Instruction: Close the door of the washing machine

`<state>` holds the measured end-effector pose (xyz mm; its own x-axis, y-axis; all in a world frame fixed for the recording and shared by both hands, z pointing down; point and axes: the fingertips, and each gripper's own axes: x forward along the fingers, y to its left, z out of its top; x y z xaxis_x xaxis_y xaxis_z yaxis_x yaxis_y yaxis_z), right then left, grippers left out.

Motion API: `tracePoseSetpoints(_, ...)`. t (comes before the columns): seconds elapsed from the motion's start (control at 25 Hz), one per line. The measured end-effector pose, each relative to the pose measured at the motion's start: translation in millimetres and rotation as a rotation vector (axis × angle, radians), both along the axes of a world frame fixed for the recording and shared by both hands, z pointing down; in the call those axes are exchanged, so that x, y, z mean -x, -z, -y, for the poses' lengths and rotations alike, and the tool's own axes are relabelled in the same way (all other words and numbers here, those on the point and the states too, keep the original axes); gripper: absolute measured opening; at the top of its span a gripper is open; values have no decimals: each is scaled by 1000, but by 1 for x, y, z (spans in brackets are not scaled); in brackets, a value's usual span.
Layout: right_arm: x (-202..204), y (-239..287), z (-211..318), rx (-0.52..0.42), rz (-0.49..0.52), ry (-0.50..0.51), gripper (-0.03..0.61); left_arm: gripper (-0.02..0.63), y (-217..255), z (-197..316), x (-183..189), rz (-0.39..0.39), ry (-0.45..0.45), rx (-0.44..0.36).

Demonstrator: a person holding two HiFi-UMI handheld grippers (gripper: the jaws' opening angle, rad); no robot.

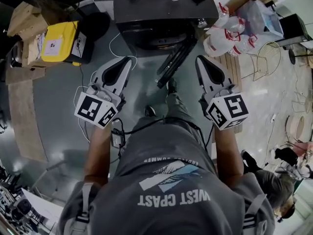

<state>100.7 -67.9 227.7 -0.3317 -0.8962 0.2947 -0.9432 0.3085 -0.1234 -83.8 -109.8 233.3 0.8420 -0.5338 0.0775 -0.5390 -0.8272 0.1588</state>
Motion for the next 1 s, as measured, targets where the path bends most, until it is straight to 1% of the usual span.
tracePoseSetpoints(0.16, -1, -23, 26, 34, -11, 71, 31, 29, -20, 13, -5, 9, 38, 24)
tracePoseSetpoints(0.32, -2, -48, 51, 73, -22, 142, 31, 29, -43, 27, -15, -5, 69, 66)
tracePoseSetpoints(0.64, -8, -101, 90, 148, -46, 227, 32, 31, -91, 49, -40, -27, 97, 138)
tracePoseSetpoints(0.76, -7, -125, 94, 183, -66, 261, 32, 31, -113, 48, -49, -30, 98, 172)
tracePoseSetpoints(1.0, -5, -173, 105, 246, -110, 329, 35, 31, -165, 54, -65, -17, 67, 237)
